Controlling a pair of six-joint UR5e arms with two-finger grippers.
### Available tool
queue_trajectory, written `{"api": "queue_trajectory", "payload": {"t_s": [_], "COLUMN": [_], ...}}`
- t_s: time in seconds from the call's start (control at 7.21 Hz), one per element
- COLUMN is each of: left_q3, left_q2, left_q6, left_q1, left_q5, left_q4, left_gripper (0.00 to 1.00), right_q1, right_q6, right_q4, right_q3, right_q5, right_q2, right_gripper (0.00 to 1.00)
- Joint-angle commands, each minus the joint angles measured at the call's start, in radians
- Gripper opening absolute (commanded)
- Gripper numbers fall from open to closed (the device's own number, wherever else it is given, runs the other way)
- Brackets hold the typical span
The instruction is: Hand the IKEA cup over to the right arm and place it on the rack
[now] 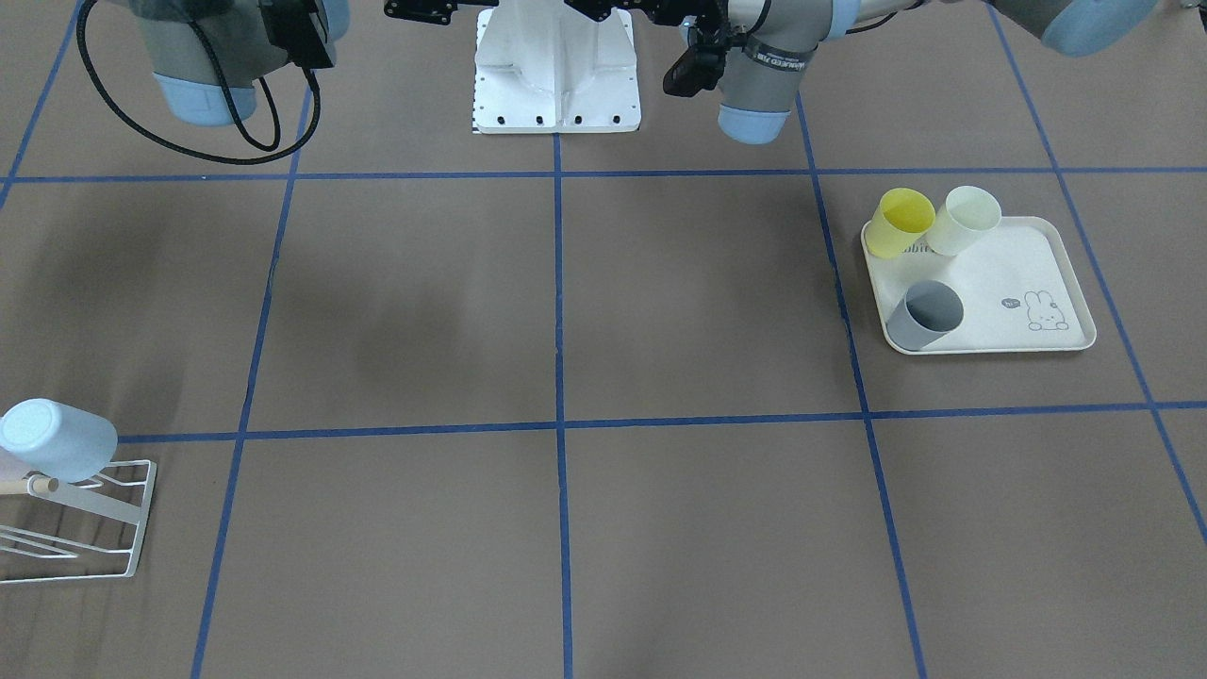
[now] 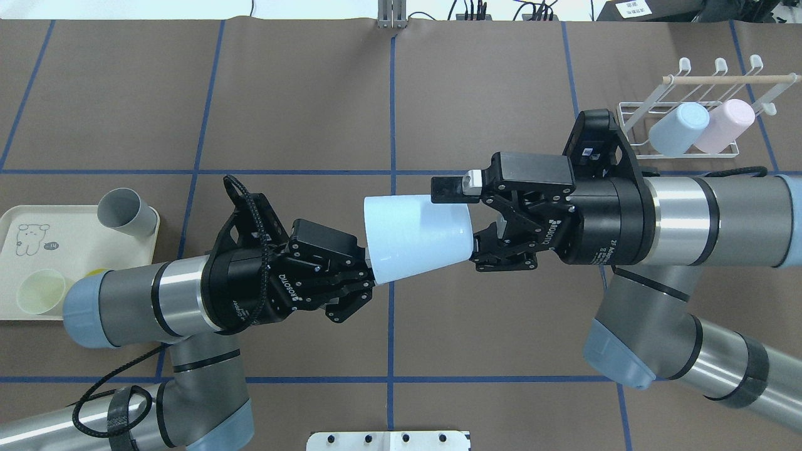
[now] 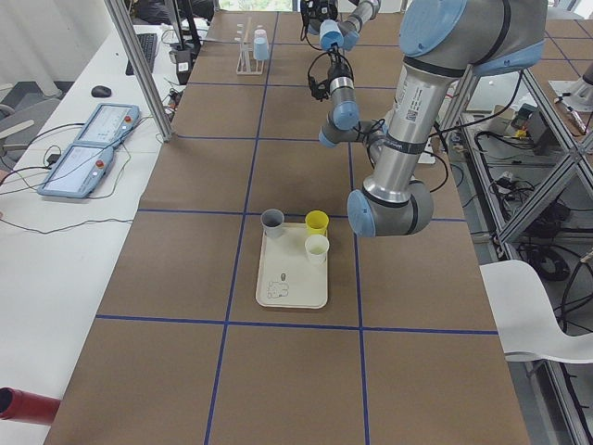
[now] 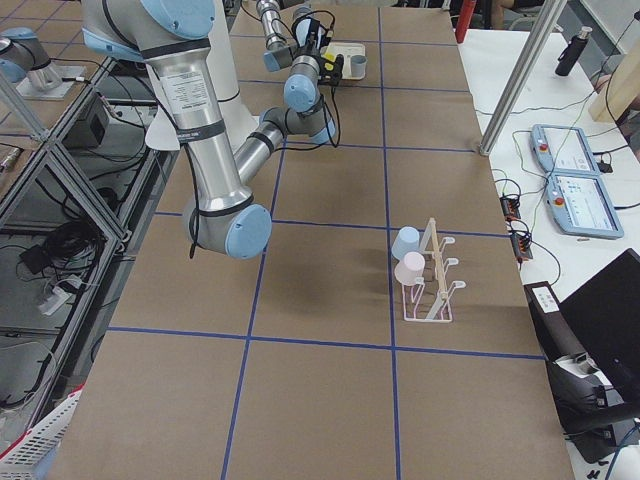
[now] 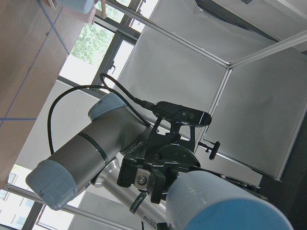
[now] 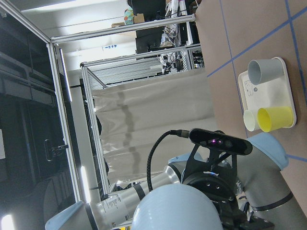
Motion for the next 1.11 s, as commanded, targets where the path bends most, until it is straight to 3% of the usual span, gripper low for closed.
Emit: {"api": "queue_trajectory", "payload": {"t_s": [0.0, 0.28, 0.83, 0.97], "left_q3": [0.011, 0.014, 0.008, 0.007], "left_q2": [-0.001, -0.001, -0.001, -0.001], "left_q6": [0.0, 0.003, 0.002, 0.003], "left_q1": [0.001, 0.001, 0.001, 0.001], "left_q5": [0.005, 0.005, 0.005, 0.005], "left_q4": [0.0, -0.004, -0.007, -0.007], "left_gripper": [0.0, 0.0, 0.0, 0.0], "right_q1": [-0.005, -0.003, -0.005, -0.003], "right_q6": [0.003, 0.0, 0.0, 0.0], "right_q4": [0.001, 0.0, 0.001, 0.001], "right_q3": [0.003, 0.002, -0.001, -0.001], "right_q5": [-0.001, -0.002, -0.002, -0.002], "right_q2": [0.0, 0.0, 0.0, 0.0], "right_gripper": [0.98, 0.89, 0.89, 0.69]}}
